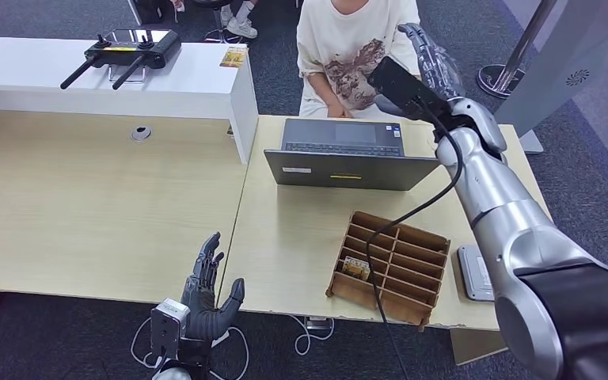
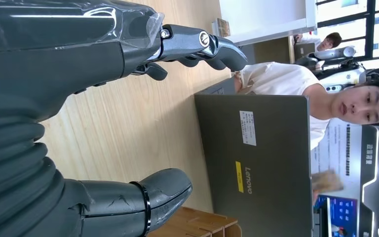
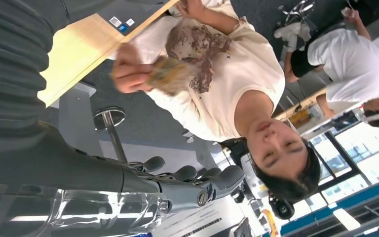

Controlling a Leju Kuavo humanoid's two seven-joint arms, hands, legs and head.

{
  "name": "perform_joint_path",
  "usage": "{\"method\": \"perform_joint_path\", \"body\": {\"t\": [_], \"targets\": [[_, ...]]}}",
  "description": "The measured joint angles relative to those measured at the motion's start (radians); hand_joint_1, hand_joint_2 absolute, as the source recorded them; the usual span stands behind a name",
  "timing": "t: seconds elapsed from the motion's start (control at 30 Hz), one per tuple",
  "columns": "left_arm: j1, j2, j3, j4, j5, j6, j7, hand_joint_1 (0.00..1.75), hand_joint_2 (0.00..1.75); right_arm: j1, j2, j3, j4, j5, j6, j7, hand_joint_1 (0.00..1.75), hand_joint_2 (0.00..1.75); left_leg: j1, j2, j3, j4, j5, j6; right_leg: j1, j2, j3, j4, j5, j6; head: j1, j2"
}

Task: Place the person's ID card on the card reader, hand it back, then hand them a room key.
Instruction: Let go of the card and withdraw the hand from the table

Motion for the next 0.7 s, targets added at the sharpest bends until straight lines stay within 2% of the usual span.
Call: {"method": "perform_joint_path", "body": {"t": [0.17,0.3,0.47,0.7], "targets": [[0.002,0.001,0.0,0.0,0.0,0.008,-0.002,0.0,1.75,0.025,-0.016,-0.052,-0.024,-0.043,-0.027,-0.036,0.0,1.75,0.0,0.0,0.0,0.0,0.0,0.0,0.0,0.0,0.0,0.0,0.0,0.0,0.0,0.0],[0.005,0.002,0.0,-0.001,0.0,0.017,-0.002,0.0,1.75,0.054,-0.034,-0.105,-0.064,-0.116,-0.009,-0.072,0.0,1.75,0.0,0.0,0.0,0.0,0.0,0.0,0.0,0.0,0.0,0.0,0.0,0.0,0.0,0.0],[0.016,0.006,0.001,-0.008,0.0,0.038,-0.008,0.0,1.75,0.115,-0.06,-0.176,-0.147,-0.27,0.103,-0.114,0.0,1.75,0.0,0.0,0.0,0.0,0.0,0.0,0.0,0.0,0.0,0.0,0.0,0.0,0.0,0.0],[0.049,0.006,0.012,-0.046,-0.009,0.064,-0.011,0.0,1.75,0.274,-0.127,-0.229,-0.347,-0.491,0.28,-0.108,0.0,1.75,0.0,-0.001,0.0,0.0,0.0,0.0,0.0,0.0,0.0,-0.001,0.0,0.0,0.0,0.0]]}}
